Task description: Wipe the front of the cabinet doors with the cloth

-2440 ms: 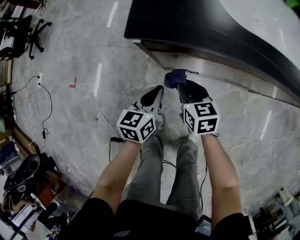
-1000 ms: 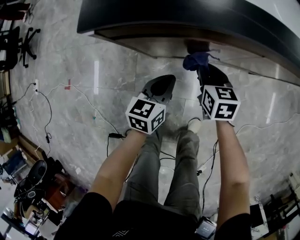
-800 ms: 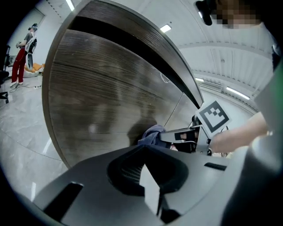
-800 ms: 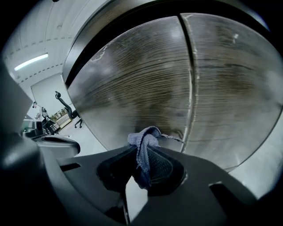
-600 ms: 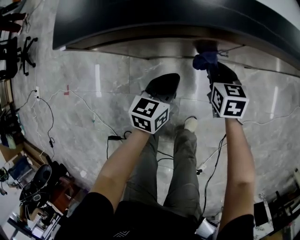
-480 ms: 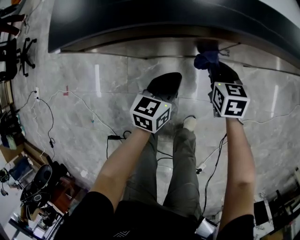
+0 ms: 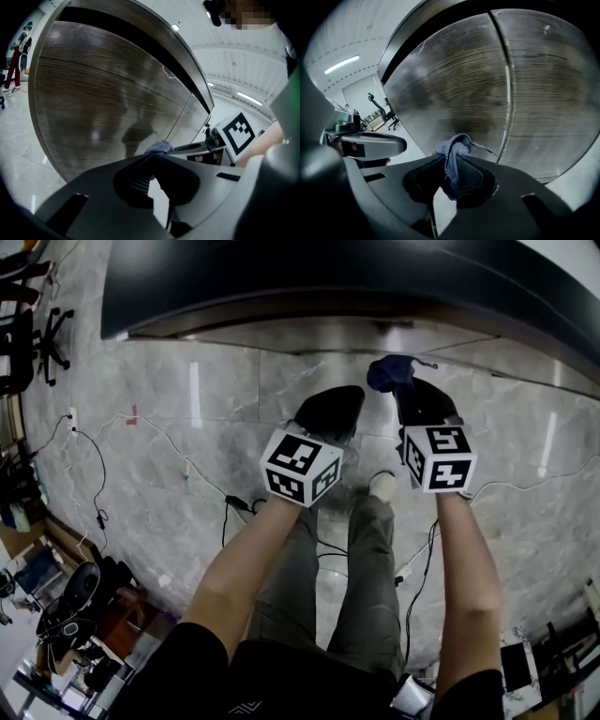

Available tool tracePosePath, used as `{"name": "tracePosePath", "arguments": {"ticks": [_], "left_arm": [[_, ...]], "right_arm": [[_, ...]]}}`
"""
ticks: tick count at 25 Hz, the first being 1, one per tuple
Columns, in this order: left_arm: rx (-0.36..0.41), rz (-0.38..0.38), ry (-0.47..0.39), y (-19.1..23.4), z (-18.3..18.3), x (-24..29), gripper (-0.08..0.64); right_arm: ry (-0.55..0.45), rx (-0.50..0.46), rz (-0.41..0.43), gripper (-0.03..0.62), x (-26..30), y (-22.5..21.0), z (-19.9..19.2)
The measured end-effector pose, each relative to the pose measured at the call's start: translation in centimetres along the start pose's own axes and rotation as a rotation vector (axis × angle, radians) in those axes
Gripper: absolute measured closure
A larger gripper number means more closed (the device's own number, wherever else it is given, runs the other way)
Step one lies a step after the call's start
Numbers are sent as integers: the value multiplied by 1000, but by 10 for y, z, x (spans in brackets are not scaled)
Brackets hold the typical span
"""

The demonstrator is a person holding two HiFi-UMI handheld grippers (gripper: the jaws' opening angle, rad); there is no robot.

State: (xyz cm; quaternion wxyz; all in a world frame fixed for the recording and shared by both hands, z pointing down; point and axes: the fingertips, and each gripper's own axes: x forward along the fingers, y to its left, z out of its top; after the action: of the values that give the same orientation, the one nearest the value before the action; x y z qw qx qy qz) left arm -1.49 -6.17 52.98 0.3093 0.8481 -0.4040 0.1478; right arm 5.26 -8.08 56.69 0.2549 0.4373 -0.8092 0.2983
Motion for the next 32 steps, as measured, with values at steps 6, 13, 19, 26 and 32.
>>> {"name": "tracePosePath", "arguments": {"ticks": [6, 13, 19, 26, 32], "left_arm": [[-43, 66, -4, 43, -12, -34, 560], [-94, 142, -20, 98, -22, -87, 560], [-131, 200, -14, 143, -29, -114, 560], [-121, 222, -7, 162, -42, -133, 560], [-115, 220, 3, 193, -47, -136, 560]], "right_arm": [[37, -30, 73, 525, 28, 58, -1], [67, -73, 116, 525, 68, 120, 10], [95, -91, 147, 525, 106, 157, 18], [120, -120, 122, 525, 138, 175, 9], [127, -98, 62, 525, 165, 170, 11]]}}
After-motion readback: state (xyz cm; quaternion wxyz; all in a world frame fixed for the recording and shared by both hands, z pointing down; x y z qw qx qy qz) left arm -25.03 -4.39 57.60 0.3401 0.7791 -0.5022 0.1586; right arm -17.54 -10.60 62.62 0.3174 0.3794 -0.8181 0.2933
